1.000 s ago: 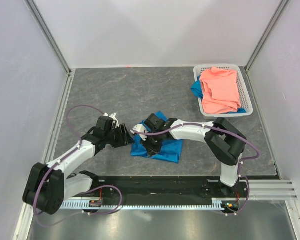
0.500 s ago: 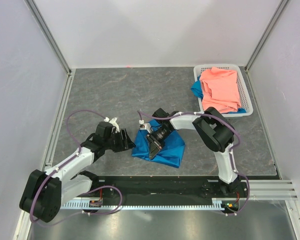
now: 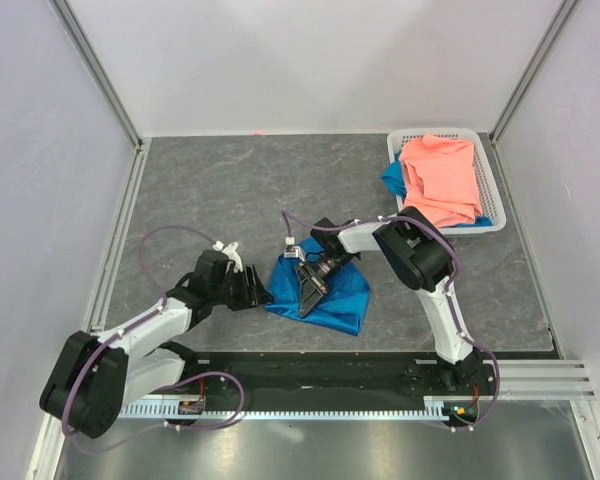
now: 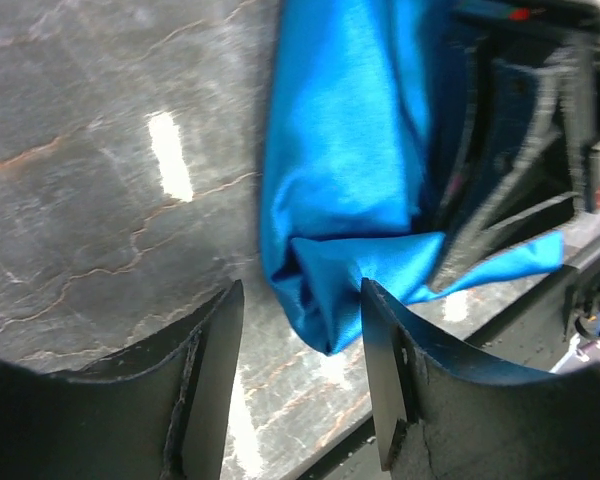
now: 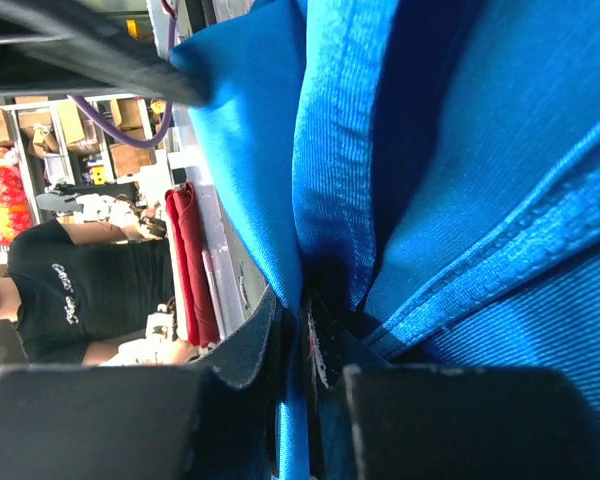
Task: Fold the napkin, place the utensils inside, and roll it up
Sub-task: Roll the napkin with the utensil
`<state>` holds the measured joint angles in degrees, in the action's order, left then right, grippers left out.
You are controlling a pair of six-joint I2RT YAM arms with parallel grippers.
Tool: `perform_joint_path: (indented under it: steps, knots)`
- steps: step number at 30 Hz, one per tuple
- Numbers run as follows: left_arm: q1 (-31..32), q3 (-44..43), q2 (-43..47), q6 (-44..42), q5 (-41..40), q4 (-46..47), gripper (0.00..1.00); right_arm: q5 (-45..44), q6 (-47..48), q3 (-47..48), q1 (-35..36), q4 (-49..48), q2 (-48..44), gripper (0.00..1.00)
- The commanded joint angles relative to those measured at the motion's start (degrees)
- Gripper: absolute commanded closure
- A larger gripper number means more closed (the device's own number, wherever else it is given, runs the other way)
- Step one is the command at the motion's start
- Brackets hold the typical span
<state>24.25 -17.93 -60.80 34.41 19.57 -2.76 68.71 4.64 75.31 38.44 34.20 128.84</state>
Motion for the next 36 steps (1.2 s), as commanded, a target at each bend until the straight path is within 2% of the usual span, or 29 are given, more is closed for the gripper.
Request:
perform_joint_path:
  steps: [1,5,8,11,14,15,18,22,23,26,34,36]
  knots:
    - [0.4,-1.1,-3.4,0.2,-1.2,4.0,0.43,-1.4,5.1,1.1,-0.5,0.4,2.6,0.88]
    - [0.6,-1.6,-6.4,0.5,-0.6,6.0,0.45,-1.5,5.9,2.0,-0.6,1.5,3.4,0.88]
    - [0.9,-1.5,-8.5,0.7,0.6,7.2,0.51,-1.6,6.1,2.4,-0.7,1.8,3.8,0.88]
    - [1.1,-1.1,-9.6,0.7,1.4,7.2,0.62,-1.6,6.3,2.6,-0.8,1.9,3.9,0.88]
    - [1.2,-0.9,-10.0,1.0,1.6,6.8,0.78,-2.1,6.2,2.7,-0.9,2.3,3.6,0.88]
    - [1.2,-0.9,-10.1,1.0,1.6,6.5,0.86,-2.5,5.9,2.7,-0.9,2.4,3.4,0.88]
    - [1.2,-1.1,-10.7,0.9,2.8,5.7,0.98,-4.7,5.6,3.2,-1.0,4.0,2.5,0.88]
    - [1.3,-1.4,-10.9,0.1,3.5,4.4,0.98,-8.4,3.4,3.8,-1.0,4.5,-2.4,0.80]
    - [1.2,-1.6,-10.8,-0.2,3.4,4.1,0.98,-9.4,2.8,4.0,-1.0,4.6,-3.6,0.72]
    - [1.2,-1.9,-10.9,-1.1,3.4,3.1,0.98,-14.6,1.2,4.7,-1.0,4.5,-8.1,0.59]
    - [1.2,-2.4,-10.0,-1.1,2.0,0.0,0.98,-30.1,0.9,2.0,-0.8,2.1,-23.4,0.44]
    - [1.2,-3.0,-10.4,-0.9,1.4,-1.6,0.98,-38.9,2.5,-0.8,1.7,-0.2,-28.9,0.40]
